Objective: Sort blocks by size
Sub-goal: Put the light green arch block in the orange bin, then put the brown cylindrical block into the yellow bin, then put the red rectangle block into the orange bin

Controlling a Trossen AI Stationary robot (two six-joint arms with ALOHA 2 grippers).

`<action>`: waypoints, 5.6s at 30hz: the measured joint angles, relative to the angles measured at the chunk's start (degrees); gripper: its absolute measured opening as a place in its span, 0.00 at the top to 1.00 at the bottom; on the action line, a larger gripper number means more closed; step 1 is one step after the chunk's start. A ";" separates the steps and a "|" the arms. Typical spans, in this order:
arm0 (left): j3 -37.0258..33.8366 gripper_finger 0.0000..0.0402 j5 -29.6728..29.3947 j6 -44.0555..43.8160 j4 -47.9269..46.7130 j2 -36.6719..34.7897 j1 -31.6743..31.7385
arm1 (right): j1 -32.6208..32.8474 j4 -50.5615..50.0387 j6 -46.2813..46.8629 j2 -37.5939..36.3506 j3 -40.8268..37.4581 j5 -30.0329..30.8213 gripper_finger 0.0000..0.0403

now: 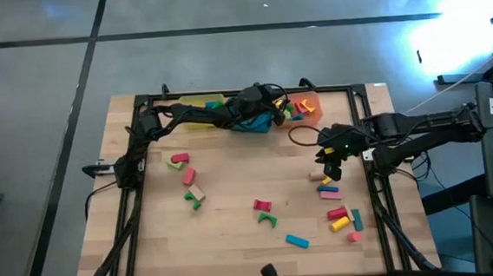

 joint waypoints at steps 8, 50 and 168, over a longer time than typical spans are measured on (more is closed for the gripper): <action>0.00 0.61 0.00 0.62 -8.72 -7.19 -1.26 | 0.00 -0.37 -0.18 4.94 0.00 -1.70 0.75; -7.67 0.67 -0.14 4.01 -53.90 -31.57 -16.22 | -0.04 -7.26 -13.00 28.01 0.00 0.46 0.40; -34.53 0.67 -13.25 -19.88 -93.50 -62.27 -19.61 | -24.81 43.99 -43.68 58.84 42.93 -2.48 0.33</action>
